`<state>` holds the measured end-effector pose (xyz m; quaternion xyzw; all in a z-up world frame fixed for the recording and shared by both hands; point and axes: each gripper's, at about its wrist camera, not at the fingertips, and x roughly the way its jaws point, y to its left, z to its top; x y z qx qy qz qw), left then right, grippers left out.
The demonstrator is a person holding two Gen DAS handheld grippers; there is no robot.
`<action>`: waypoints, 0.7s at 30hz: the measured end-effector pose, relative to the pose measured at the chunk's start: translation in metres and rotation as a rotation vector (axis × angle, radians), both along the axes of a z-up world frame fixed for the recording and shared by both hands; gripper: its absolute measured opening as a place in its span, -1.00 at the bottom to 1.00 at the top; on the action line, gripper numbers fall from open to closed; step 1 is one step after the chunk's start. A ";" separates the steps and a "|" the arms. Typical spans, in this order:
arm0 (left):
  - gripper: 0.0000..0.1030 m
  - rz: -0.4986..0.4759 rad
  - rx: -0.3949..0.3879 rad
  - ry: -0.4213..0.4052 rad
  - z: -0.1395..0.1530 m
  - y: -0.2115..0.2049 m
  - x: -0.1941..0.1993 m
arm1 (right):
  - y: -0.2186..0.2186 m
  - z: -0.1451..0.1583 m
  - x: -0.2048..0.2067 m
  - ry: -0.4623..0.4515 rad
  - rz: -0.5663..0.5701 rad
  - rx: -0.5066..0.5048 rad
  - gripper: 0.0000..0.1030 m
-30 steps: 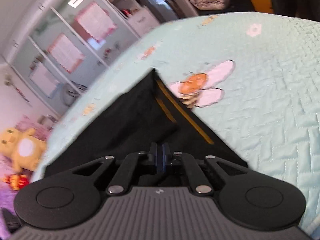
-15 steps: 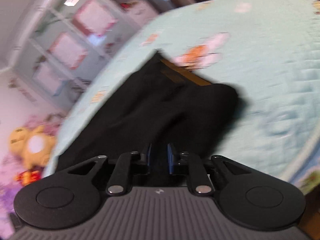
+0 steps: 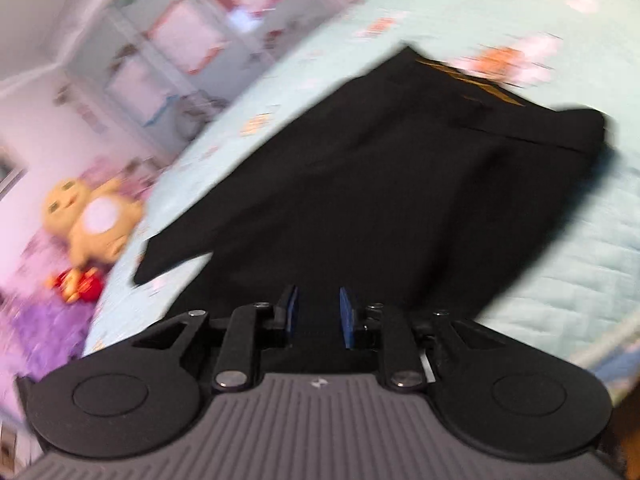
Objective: Fold clothes
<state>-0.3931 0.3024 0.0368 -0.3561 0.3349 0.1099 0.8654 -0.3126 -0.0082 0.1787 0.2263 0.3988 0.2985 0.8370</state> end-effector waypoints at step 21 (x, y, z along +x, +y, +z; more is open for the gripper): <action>0.04 0.151 -0.131 -0.034 -0.005 0.044 -0.045 | 0.072 -0.040 -0.036 0.244 0.059 -0.011 -0.28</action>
